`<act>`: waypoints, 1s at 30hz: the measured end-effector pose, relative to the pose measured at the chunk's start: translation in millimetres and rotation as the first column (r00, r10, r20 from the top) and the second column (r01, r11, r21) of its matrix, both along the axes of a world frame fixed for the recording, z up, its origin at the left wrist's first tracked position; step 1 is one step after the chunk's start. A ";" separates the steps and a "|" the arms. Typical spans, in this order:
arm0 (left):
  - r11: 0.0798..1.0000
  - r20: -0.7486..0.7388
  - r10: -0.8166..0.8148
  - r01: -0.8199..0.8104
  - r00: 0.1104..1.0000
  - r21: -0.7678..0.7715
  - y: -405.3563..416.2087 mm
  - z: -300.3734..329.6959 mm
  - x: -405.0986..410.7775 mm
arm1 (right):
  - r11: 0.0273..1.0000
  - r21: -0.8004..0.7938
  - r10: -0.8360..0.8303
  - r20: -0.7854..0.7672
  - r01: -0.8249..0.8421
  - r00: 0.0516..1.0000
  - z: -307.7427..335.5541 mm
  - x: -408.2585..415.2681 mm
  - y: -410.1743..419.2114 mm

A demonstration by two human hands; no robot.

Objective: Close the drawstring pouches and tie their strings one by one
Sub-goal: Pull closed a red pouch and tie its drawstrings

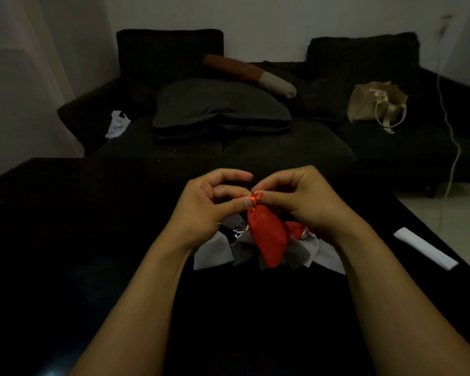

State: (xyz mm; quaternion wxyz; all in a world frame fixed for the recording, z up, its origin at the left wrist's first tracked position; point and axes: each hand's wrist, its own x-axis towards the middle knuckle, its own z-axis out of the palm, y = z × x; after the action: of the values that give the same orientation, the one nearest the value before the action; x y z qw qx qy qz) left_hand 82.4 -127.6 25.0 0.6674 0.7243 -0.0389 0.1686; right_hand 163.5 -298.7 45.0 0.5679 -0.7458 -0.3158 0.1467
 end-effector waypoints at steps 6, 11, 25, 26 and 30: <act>0.992 0.072 0.120 -0.118 0.990 -0.038 -1.9 -4.9 5.4 | 0.978 0.153 -0.113 -0.167 0.139 0.980 -6.1 -5.0 11.2; 0.978 0.071 0.205 -0.206 0.976 0.011 -2.0 -8.4 9.5 | 0.989 0.128 -0.047 -0.183 0.072 0.982 -5.5 -1.9 5.9; 0.856 0.223 0.359 -0.415 0.906 0.308 -10.4 -10.1 10.3 | 0.991 0.110 -0.038 -0.340 0.080 0.940 -10.4 1.8 12.2; 0.864 0.199 0.364 -0.410 0.910 0.293 -10.9 -9.8 9.5 | 0.992 0.088 -0.058 -0.299 0.088 0.952 -10.3 2.8 12.0; 0.949 -0.009 0.316 -0.316 0.949 0.010 -13.5 -5.9 6.2 | 0.995 0.055 -0.070 -0.194 0.082 0.979 -10.8 3.3 11.2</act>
State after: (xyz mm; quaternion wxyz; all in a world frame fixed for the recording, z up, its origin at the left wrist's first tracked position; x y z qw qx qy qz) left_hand 88.7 -141.1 19.0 0.6290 0.7248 0.0801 0.2693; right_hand 166.8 -287.5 34.2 0.6241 -0.7215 -0.2353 0.1861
